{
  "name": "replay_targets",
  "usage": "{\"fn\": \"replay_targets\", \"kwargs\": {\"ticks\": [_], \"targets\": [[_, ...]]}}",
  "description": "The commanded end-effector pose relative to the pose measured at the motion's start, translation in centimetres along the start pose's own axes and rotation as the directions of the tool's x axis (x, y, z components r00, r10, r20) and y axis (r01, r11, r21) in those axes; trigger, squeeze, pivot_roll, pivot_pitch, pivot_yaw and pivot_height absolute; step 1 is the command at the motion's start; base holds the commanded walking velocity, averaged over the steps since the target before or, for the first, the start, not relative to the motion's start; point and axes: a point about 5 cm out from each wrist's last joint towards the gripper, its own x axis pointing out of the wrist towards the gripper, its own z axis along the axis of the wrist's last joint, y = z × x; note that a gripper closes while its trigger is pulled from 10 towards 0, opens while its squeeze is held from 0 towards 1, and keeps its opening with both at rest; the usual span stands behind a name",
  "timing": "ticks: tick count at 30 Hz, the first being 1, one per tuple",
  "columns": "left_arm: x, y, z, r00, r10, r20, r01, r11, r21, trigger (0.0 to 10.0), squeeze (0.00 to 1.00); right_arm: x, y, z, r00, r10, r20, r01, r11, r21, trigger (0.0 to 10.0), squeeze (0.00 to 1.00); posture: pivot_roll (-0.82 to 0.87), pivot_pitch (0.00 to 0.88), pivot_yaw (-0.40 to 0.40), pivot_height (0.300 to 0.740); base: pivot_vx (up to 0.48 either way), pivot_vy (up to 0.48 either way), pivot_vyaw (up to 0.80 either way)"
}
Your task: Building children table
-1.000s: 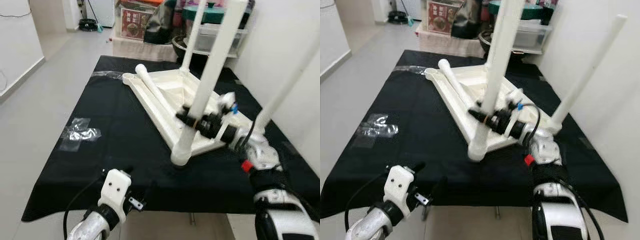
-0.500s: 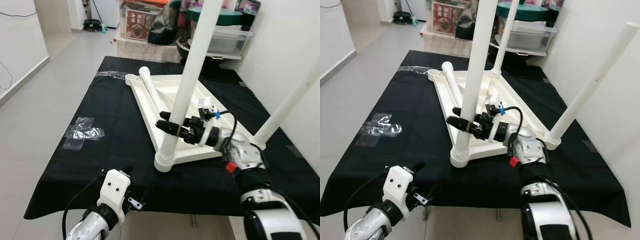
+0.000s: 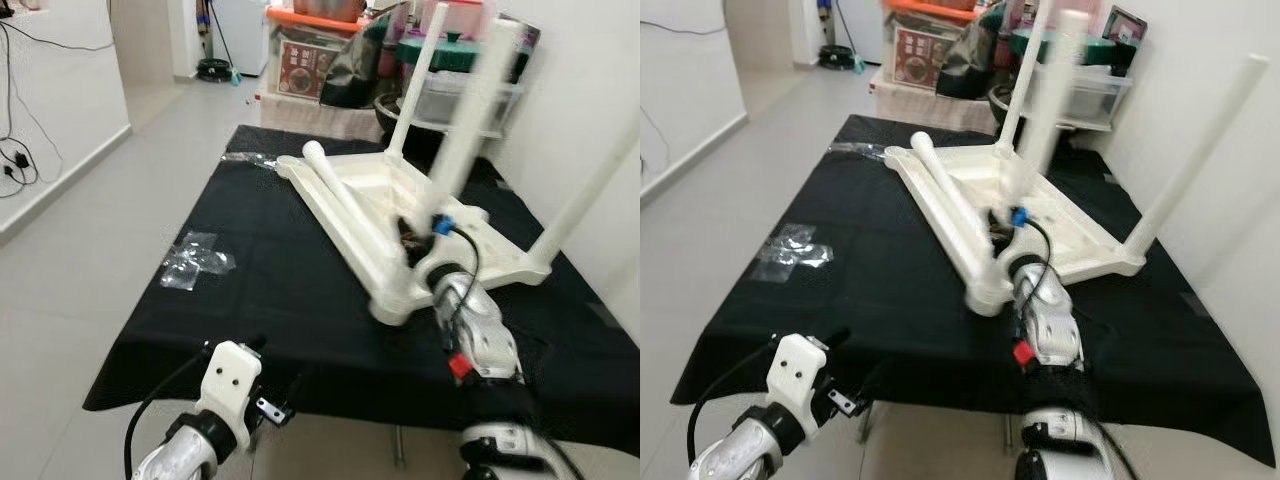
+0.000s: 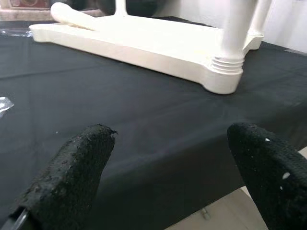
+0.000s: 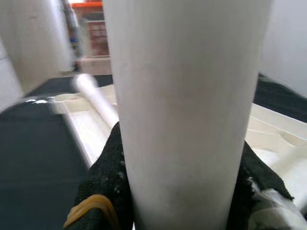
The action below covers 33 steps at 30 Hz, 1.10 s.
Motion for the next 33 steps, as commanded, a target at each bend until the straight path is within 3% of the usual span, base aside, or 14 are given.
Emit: {"fn": "replay_targets", "kwargs": {"ticks": [1, 4, 5, 7, 8, 14, 15, 20, 22, 28, 30, 31, 32, 33], "targets": [[0.1, -0.1, -0.3, 1.000, -0.007, -0.008, 0.007, 1.000, -0.008, 10.0, 0.00, -1.2, -0.4, -1.1, 0.990, -0.130, -0.053, 0.130, 0.992, -0.001, 0.0, 0.00, 0.14, 0.003, -0.136, 0.740, 0.000, 0.000, 0.00], [0.1, -0.1, -0.3, 1.000, -0.006, -0.007, 0.006, 1.000, -0.008, 10.0, 0.00, -2.0, 1.6, -1.7, 0.987, -0.126, -0.096, 0.131, 0.990, 0.053, 0.0, 0.00, 0.14, 0.006, -0.138, 0.740, 0.000, 0.000, 0.00], [0.1, -0.1, -0.2, 1.000, -0.005, -0.007, 0.005, 1.000, -0.009, 10.0, 0.00, -2.0, 2.6, -1.6, 0.993, -0.090, -0.082, 0.096, 0.993, 0.075, 3.0, 0.00, 0.14, 0.007, -0.138, 0.740, 0.000, 0.000, 0.00], [0.1, -0.1, -0.2, 1.000, -0.005, -0.007, 0.005, 1.000, -0.009, 10.0, 0.00, -2.0, 2.6, -1.6, 0.993, -0.090, -0.082, 0.096, 0.993, 0.075, 3.0, 0.00, 0.14, 0.007, -0.138, 0.740, 0.000, 0.000, 0.00], [0.1, -0.2, -0.2, 1.000, -0.005, -0.007, 0.005, 1.000, -0.010, 10.0, 0.00, -1.9, 3.2, -1.4, 0.996, -0.055, -0.064, 0.061, 0.994, 0.091, 10.0, 1.00, 0.14, 0.009, -0.139, 0.740, 0.000, 0.000, 0.00], [0.2, -0.2, -0.2, 1.000, -0.005, -0.007, 0.004, 1.000, -0.017, 10.0, 0.00, -1.3, 3.5, -0.3, 0.999, 0.034, 0.027, -0.037, 0.994, 0.107, 10.0, 1.00, 0.13, 0.015, -0.140, 0.740, 0.000, 0.000, 0.00], [0.2, -0.2, -0.2, 1.000, -0.004, -0.007, 0.004, 1.000, -0.018, 10.0, 0.00, -0.9, 3.5, 0.2, 0.994, 0.094, 0.054, -0.100, 0.987, 0.128, 10.0, 0.00, 0.13, 0.015, -0.138, 0.740, 0.000, 0.000, 0.00], [0.2, -0.1, -0.2, 1.000, -0.004, -0.007, 0.004, 1.000, -0.019, 10.0, 0.00, -0.6, 3.0, 0.8, 0.990, 0.114, 0.079, -0.122, 0.987, 0.109, 10.0, 0.00, 0.12, 0.015, -0.137, 0.740, 0.000, 0.000, 0.00], [0.3, -0.1, -0.2, 1.000, -0.004, -0.007, 0.004, 1.000, -0.020, 10.0, 0.00, 0.3, 2.6, 1.7, 0.929, 0.360, 0.090, -0.369, 0.921, 0.127, 10.0, 0.00, 0.12, 0.013, -0.139, 0.740, 0.000, 0.000, 0.00], [0.4, -0.1, -0.2, 1.000, -0.003, -0.006, 0.003, 1.000, -0.020, 10.0, 0.00, 1.0, 1.4, 2.6, 0.785, 0.616, 0.070, -0.619, 0.774, 0.131, 10.0, 0.00, 0.13, 0.013, -0.140, 0.740, 0.000, 0.000, 0.00], [0.4, -0.1, -0.2, 1.000, -0.003, -0.005, 0.003, 1.000, -0.020, 10.0, 0.00, 0.8, 1.3, 2.8, 0.702, 0.711, 0.048, -0.708, 0.688, 0.156, 10.0, 0.00, 0.13, 0.014, -0.141, 0.740, 0.000, 0.000, 0.00], [0.4, -0.1, -0.2, 1.000, -0.002, -0.004, 0.002, 1.000, -0.020, 10.0, 0.00, 0.3, 1.4, 3.0, 0.573, 0.819, 0.031, -0.810, 0.561, 0.171, 10.0, 0.00, 0.13, 0.014, -0.142, 0.740, 0.000, 0.000, 0.00], [0.4, -0.1, -0.2, 1.000, -0.002, -0.004, 0.002, 1.000, -0.020, 10.0, 0.00, 0.3, 1.4, 3.0, 0.573, 0.819, 0.031, -0.810, 0.561, 0.171, 10.0, 0.00, 0.13, 0.014, -0.142, 0.740, 0.000, 0.000, 0.00], [0.4, -0.1, -0.2, 1.000, -0.001, -0.004, 0.001, 1.000, -0.019, 10.0, 0.00, -0.2, 1.6, 3.1, 0.447, 0.895, 0.011, -0.881, 0.438, 0.177, 10.0, 0.00, 0.13, 0.014, -0.144, 0.740, 0.000, 0.000, 0.00]]}}
